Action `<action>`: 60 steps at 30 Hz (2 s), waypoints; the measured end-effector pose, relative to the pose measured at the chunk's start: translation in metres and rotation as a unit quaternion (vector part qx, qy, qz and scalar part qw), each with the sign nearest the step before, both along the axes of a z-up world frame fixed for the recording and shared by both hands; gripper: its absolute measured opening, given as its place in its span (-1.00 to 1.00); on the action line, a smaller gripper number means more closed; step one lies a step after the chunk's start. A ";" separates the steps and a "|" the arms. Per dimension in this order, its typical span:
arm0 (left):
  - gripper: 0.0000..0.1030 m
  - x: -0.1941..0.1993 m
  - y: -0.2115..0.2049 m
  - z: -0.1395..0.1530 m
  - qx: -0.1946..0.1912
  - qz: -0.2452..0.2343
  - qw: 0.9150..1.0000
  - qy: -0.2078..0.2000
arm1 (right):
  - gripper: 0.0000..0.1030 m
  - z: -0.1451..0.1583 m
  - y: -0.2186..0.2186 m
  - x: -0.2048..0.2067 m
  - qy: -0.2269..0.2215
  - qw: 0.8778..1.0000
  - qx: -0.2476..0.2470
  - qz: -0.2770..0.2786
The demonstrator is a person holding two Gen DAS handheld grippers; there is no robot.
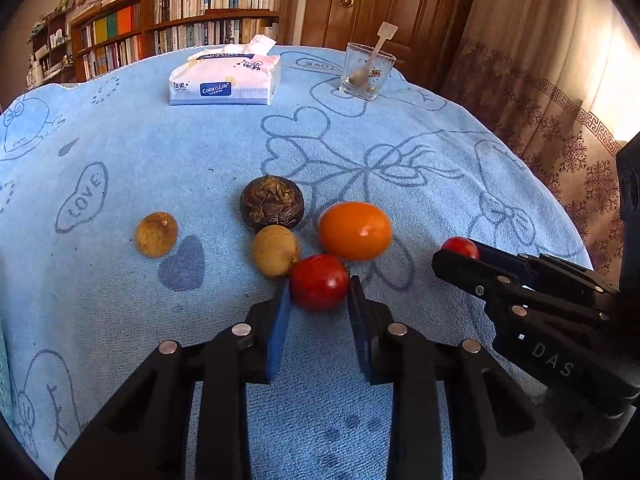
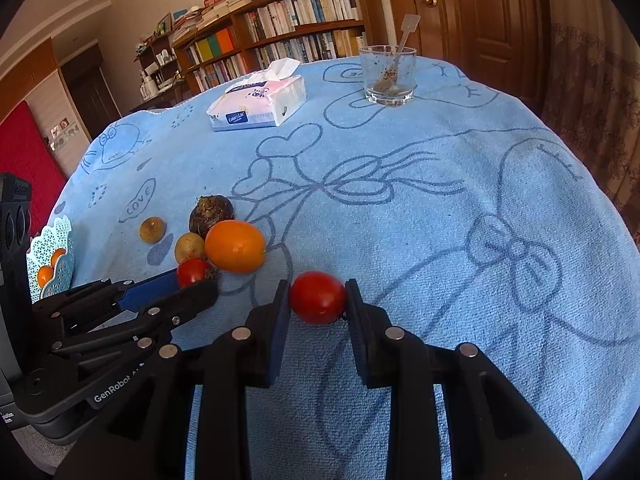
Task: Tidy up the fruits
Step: 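Carry the tomato into the green basket and open the left tool while the right tool holds its tomato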
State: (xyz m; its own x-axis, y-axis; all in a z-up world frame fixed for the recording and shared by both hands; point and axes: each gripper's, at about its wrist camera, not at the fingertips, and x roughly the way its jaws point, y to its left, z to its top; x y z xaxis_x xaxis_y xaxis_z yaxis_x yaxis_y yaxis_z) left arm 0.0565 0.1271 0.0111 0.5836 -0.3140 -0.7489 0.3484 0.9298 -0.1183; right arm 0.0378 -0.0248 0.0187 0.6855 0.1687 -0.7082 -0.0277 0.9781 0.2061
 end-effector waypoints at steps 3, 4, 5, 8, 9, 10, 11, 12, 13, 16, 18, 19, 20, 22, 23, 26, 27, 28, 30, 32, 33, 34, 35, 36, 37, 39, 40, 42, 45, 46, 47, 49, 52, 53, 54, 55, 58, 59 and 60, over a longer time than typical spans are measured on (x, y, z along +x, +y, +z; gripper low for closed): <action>-0.43 -0.001 -0.002 0.001 0.008 -0.002 1.000 -0.001 | -0.46 0.001 0.000 -0.002 -0.002 1.000 0.000 0.001; -0.43 -0.001 -0.002 0.001 0.008 -0.002 1.000 -0.002 | -0.46 0.001 0.000 -0.002 -0.003 1.000 0.000 0.001; -0.43 -0.002 -0.002 0.002 0.006 -0.002 1.000 -0.001 | -0.46 0.001 -0.001 -0.002 -0.003 1.000 0.000 0.000; -0.43 -0.006 0.001 0.005 -0.001 -0.001 1.000 0.000 | -0.46 0.002 -0.002 -0.003 -0.004 1.000 0.002 0.000; -0.43 -0.008 0.002 0.007 -0.002 0.001 1.000 -0.002 | -0.46 0.002 -0.002 -0.003 -0.004 1.000 0.002 0.000; -0.43 -0.011 0.003 0.008 -0.004 0.002 1.000 -0.003 | -0.46 0.002 -0.002 -0.003 -0.005 1.000 0.002 0.000; -0.43 -0.013 0.005 0.010 -0.006 0.003 1.000 -0.004 | -0.46 0.002 -0.002 -0.003 -0.005 1.000 0.001 0.000; -0.43 -0.016 0.007 0.011 -0.006 0.006 1.000 -0.005 | -0.46 0.002 -0.002 -0.004 -0.006 1.000 0.001 0.000; -0.43 -0.018 0.010 0.012 -0.006 0.010 1.000 -0.005 | -0.46 0.003 -0.002 -0.004 -0.006 1.000 0.001 0.000; -0.43 -0.024 0.020 0.015 -0.008 0.024 1.000 -0.006 | -0.46 0.003 -0.001 -0.004 -0.008 1.000 0.000 -0.001; -0.43 -0.028 0.029 0.018 -0.009 0.036 0.999 -0.010 | -0.46 0.003 -0.001 -0.005 -0.008 1.000 -0.001 -0.001; -0.43 -0.030 0.033 0.021 -0.008 0.042 0.999 -0.014 | -0.46 0.003 -0.001 -0.005 -0.009 1.000 -0.001 -0.001; -0.43 -0.032 0.038 0.023 -0.007 0.048 0.999 -0.018 | -0.46 0.003 -0.001 -0.005 -0.009 1.000 -0.002 -0.002; -0.43 -0.036 0.046 0.028 -0.007 0.059 0.998 -0.024 | -0.46 0.004 -0.001 -0.005 -0.011 1.000 -0.003 -0.002; -0.43 -0.038 0.050 0.029 -0.005 0.064 0.998 -0.028 | -0.46 0.004 -0.001 -0.005 -0.011 1.000 -0.004 -0.003; -0.43 -0.043 0.062 0.034 -0.006 0.078 0.996 -0.035 | -0.46 0.004 -0.001 -0.006 -0.012 1.000 -0.006 -0.004; -0.43 -0.045 0.066 0.035 -0.006 0.082 0.996 -0.036 | -0.46 0.004 -0.001 -0.006 -0.013 1.000 -0.007 -0.004; -0.43 -0.046 0.069 0.036 -0.006 0.087 0.995 -0.038 | -0.46 0.004 -0.001 -0.006 -0.014 1.000 -0.008 -0.005; -0.43 -0.050 0.078 0.039 -0.008 0.096 0.994 -0.042 | -0.46 0.004 -0.001 -0.006 -0.014 1.000 -0.009 -0.008; -0.43 -0.053 0.085 0.042 -0.006 0.107 0.993 -0.048 | -0.46 0.004 -0.001 -0.006 -0.014 1.000 -0.011 -0.010; -0.43 -0.055 0.089 0.044 -0.006 0.112 0.992 -0.051 | -0.46 0.004 -0.001 -0.006 -0.014 1.000 -0.011 -0.011; -0.43 -0.057 0.094 0.046 -0.006 0.118 0.992 -0.054 | -0.46 0.004 -0.001 -0.006 -0.014 1.000 -0.011 -0.012; -0.43 -0.058 0.099 0.047 -0.007 0.123 0.991 -0.056 | -0.46 0.004 -0.001 -0.006 -0.014 1.000 -0.012 -0.013; -0.43 -0.060 0.104 0.049 -0.007 0.129 0.990 -0.058 | -0.46 0.004 -0.001 -0.006 -0.014 1.000 -0.013 -0.014; -0.43 -0.061 0.110 0.050 -0.008 0.135 0.989 -0.060 | -0.46 0.004 -0.001 -0.006 -0.014 1.000 -0.013 -0.015; -0.43 -0.064 0.120 0.052 -0.007 0.148 0.987 -0.063 | -0.46 0.004 -0.001 -0.006 -0.014 1.000 -0.014 -0.018; -0.43 -0.066 0.125 0.053 -0.006 0.154 0.986 -0.064 | -0.46 0.004 -0.002 -0.006 -0.013 1.000 -0.014 -0.021; -0.43 -0.070 0.135 0.055 -0.004 0.164 0.984 -0.066 | -0.46 0.004 -0.002 -0.006 -0.013 0.999 -0.015 -0.026; -0.43 -0.077 0.149 0.057 0.000 0.177 0.982 -0.071 | -0.46 0.004 -0.004 -0.006 -0.013 0.999 -0.014 -0.032; -0.43 -0.080 0.155 0.058 0.001 0.182 0.981 -0.072 | -0.46 0.004 -0.005 -0.006 -0.012 0.999 -0.013 -0.034; -0.43 -0.082 0.161 0.059 0.002 0.187 0.979 -0.074 | -0.46 0.004 -0.006 -0.006 -0.012 0.999 -0.013 -0.035; -0.43 -0.088 0.174 0.062 0.005 0.201 0.977 -0.079 | -0.46 0.004 -0.007 -0.005 -0.012 0.999 -0.013 -0.039; -0.43 -0.096 0.196 0.066 0.006 0.225 0.971 -0.085 | -0.46 0.003 -0.008 -0.005 -0.010 0.999 -0.014 -0.047; -0.43 -0.098 0.204 0.067 0.008 0.232 0.969 -0.086 | -0.46 0.003 -0.009 -0.005 -0.009 0.999 -0.014 -0.050; -0.43 -0.101 0.211 0.068 0.010 0.239 0.967 -0.087 | -0.46 0.003 -0.009 -0.004 -0.008 0.998 -0.015 -0.053; -0.43 -0.103 0.218 0.069 0.012 0.245 0.966 -0.087 | -0.46 0.003 -0.010 -0.003 -0.007 0.998 -0.015 -0.056; -0.43 -0.107 0.234 0.068 0.016 0.261 0.961 -0.086 | -0.46 0.004 -0.010 -0.003 -0.004 0.998 -0.021 -0.065; -0.43 -0.109 0.240 0.068 0.017 0.266 0.960 -0.085 | -0.46 0.004 -0.009 -0.004 -0.004 0.997 -0.024 -0.068; -0.43 -0.109 0.244 0.067 0.018 0.271 0.959 -0.084 | -0.46 0.006 -0.009 -0.004 -0.004 0.997 -0.024 -0.070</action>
State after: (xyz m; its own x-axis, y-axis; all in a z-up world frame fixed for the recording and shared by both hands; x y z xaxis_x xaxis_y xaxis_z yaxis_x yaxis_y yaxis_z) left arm -0.0527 0.3712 0.0786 0.7677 0.0938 -0.6340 -0.1754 0.9822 -0.0671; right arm 0.0334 -0.0338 0.0243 0.7056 0.0368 -0.7077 0.1087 0.9812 0.1594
